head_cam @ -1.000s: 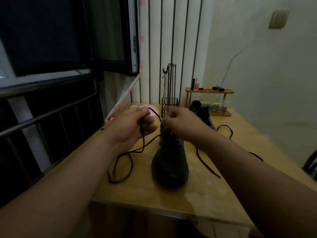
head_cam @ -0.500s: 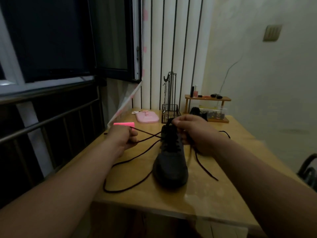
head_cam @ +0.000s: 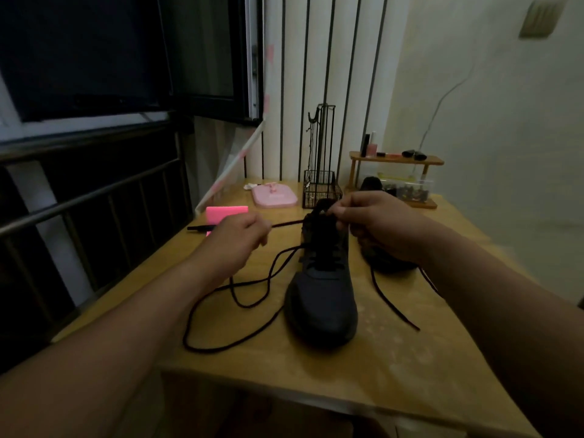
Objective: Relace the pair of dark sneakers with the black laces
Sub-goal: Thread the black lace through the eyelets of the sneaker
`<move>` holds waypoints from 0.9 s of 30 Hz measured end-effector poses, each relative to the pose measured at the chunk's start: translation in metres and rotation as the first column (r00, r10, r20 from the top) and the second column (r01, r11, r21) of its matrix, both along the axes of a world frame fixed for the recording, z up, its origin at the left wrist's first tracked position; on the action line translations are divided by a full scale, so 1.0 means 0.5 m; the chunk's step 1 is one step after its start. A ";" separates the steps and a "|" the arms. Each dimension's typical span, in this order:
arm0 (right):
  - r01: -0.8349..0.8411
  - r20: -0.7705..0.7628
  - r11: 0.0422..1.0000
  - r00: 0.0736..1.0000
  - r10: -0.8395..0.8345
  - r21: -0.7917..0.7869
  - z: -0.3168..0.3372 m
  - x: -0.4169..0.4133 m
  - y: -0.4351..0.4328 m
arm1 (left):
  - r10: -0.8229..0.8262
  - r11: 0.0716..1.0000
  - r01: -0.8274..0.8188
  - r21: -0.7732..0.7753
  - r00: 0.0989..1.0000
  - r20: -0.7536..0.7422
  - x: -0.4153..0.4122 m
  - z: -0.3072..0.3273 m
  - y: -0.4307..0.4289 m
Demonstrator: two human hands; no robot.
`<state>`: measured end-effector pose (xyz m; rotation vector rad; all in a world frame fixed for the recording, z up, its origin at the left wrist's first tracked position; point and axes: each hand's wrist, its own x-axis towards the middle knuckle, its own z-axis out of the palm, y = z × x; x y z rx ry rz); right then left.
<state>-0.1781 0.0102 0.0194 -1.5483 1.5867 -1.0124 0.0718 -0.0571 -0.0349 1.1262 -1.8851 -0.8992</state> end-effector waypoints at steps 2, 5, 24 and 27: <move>-0.007 -0.047 1.000 0.999 0.008 0.022 -0.013 -0.005 0.000 | 0.018 0.997 -0.006 -0.080 0.988 0.154 -0.002 -0.012 0.000; -0.096 -0.142 0.995 0.985 0.095 0.002 -0.015 0.025 -0.007 | -0.061 0.980 0.076 -0.182 0.994 0.089 -0.059 0.006 0.036; -0.082 -0.143 0.965 0.989 0.046 -0.250 0.008 0.025 -0.021 | -0.147 0.989 0.145 -0.028 0.985 -0.087 -0.140 0.046 0.059; 0.081 -0.074 0.965 0.992 -0.103 -0.250 0.006 -0.011 -0.041 | -0.030 0.994 0.020 -0.108 0.995 -0.095 -0.114 0.025 0.040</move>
